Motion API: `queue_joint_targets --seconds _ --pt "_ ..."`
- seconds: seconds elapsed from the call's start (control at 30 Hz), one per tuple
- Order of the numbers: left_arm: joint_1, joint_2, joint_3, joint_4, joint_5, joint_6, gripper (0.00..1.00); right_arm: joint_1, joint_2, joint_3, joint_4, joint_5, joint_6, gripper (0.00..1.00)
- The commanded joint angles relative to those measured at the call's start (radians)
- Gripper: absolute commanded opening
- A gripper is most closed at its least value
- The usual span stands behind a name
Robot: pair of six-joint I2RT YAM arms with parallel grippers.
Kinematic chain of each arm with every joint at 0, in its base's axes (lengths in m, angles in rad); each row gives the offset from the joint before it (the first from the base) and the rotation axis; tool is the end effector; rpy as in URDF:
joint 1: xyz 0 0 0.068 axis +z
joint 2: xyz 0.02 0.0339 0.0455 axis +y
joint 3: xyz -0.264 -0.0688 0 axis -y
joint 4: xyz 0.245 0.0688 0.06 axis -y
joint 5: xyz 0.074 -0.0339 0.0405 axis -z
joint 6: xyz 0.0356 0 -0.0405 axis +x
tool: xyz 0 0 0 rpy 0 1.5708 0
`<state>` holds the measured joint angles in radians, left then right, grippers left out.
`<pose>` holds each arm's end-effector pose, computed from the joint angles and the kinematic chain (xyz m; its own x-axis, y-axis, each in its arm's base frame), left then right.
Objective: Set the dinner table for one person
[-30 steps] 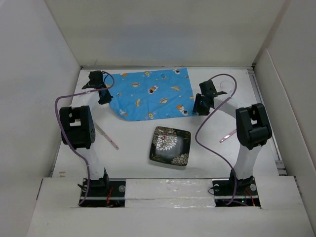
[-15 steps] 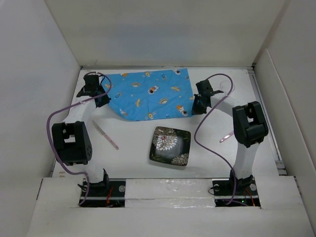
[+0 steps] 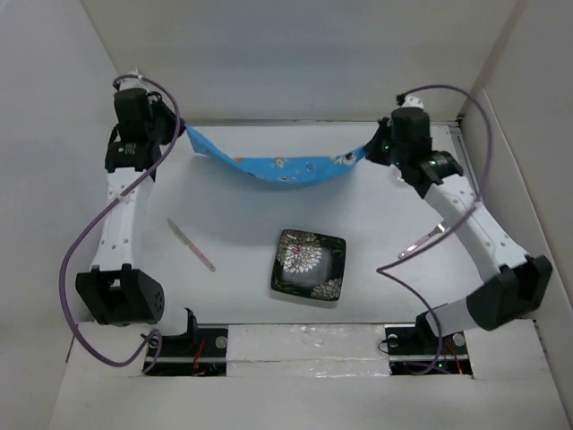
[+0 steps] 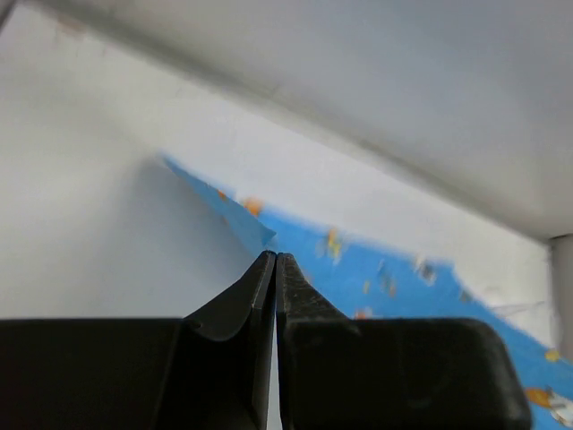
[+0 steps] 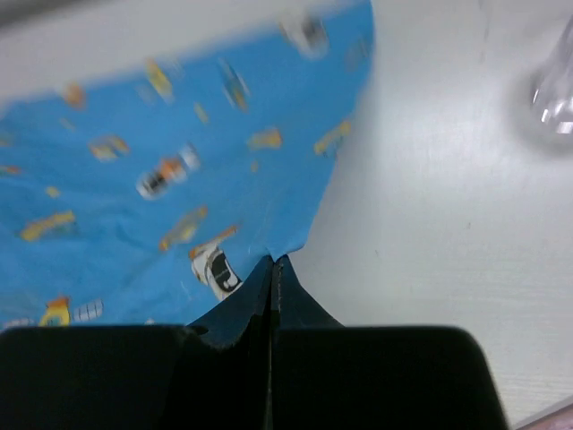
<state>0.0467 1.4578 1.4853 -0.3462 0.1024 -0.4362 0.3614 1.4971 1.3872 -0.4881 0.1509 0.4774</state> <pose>0.3372 0.0121 0.4082 -0.3050 -0.4350 -0.8472 -0.0864 0.8986 -0.4303 0.3208 0.1155 0.3481 -0.5750 0.2683 -0.7729 0.0347 0.9519 0.3046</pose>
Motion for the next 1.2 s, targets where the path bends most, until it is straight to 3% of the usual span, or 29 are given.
queue_joint_targets --seconds 0.0,0.27,0.47,0.67,0.83,0.87,1.0,1.1,1.17 --pt "-0.001 -0.105 0.186 0.013 0.045 -0.045 0.0 0.004 -0.13 0.156 -0.027 0.102 -0.055 0.0" --pt "-0.001 -0.132 0.424 -0.01 0.065 -0.067 0.0 -0.05 -0.268 0.348 -0.099 0.095 -0.089 0.0" --pt "-0.001 -0.088 0.379 0.025 0.095 -0.084 0.0 -0.134 -0.216 0.371 -0.081 0.021 -0.092 0.0" --pt "-0.001 0.04 0.375 0.038 0.103 -0.085 0.0 -0.196 -0.032 0.433 -0.027 -0.074 -0.077 0.0" --pt "-0.001 0.14 0.513 0.016 0.1 -0.09 0.0 -0.214 0.193 0.712 -0.081 -0.116 -0.065 0.0" --pt "-0.001 0.16 0.551 0.012 0.109 -0.096 0.0 -0.214 0.218 0.818 -0.116 -0.123 -0.063 0.0" --pt "-0.001 0.164 0.613 0.004 0.122 -0.102 0.0 -0.223 0.284 0.97 -0.17 -0.138 -0.062 0.0" --pt "0.044 0.116 0.506 0.041 0.166 -0.114 0.0 -0.223 0.224 0.897 -0.141 -0.143 -0.063 0.0" --pt "0.044 0.041 0.378 0.111 0.166 -0.118 0.0 -0.233 0.157 0.639 -0.037 -0.189 -0.053 0.0"
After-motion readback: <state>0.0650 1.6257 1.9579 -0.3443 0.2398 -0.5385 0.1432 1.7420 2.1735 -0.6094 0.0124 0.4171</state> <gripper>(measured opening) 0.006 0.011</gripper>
